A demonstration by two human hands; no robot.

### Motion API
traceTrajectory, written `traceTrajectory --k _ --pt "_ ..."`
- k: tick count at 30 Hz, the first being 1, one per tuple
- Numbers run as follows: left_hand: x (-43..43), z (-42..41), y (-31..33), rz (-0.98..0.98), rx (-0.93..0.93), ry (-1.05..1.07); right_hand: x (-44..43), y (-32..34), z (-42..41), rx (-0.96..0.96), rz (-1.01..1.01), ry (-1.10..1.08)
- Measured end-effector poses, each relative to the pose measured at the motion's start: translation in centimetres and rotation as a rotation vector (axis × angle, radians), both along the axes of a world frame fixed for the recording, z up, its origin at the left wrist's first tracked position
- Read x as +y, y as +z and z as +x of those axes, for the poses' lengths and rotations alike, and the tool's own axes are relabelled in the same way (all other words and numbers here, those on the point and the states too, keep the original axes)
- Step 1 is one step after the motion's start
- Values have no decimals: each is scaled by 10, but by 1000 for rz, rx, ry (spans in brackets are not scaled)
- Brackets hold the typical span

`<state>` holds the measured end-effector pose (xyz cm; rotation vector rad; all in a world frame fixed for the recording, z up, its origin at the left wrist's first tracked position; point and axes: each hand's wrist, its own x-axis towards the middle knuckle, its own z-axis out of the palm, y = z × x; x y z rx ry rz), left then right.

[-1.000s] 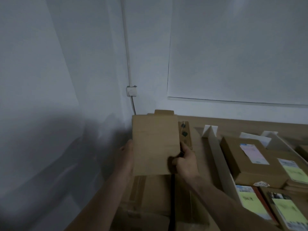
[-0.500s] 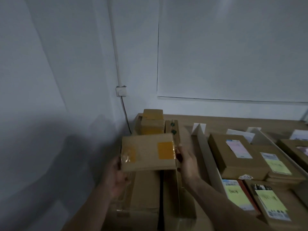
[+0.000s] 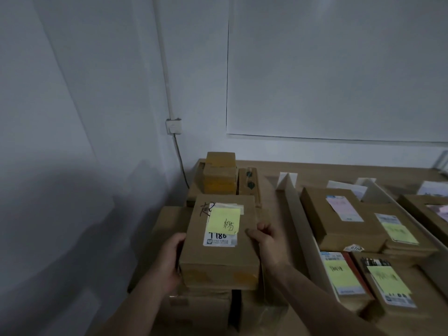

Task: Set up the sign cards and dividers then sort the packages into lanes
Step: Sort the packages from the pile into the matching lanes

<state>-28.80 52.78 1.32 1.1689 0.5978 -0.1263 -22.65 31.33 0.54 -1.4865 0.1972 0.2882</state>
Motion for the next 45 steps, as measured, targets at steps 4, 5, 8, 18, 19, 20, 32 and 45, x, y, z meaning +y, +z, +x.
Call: traceTrajectory --k 4,5,8,18,19,20,32,45 --pt "-1 1 -2 31 24 13 1 -2 1 -14 16 -6" --pt "-1 1 -3 38 28 7 2 -1 1 -16 20 -3" --pt "2 2 -3 62 30 -19 4 -1 -1 -22 22 -4" --pt "4 7 17 -3 -125 -139 -12 21 -5 -68 33 -111" --pt "5 9 19 -3 -137 -144 -14 23 -4 -64 52 -118" --pt "6 10 22 8 -145 -162 -16 24 -2 -57 74 -127" --pt "7 23 6 -91 -58 167 -23 13 5 134 196 -345" --pt "-23 23 -1 60 0 0 -33 11 0 137 -93 -238"
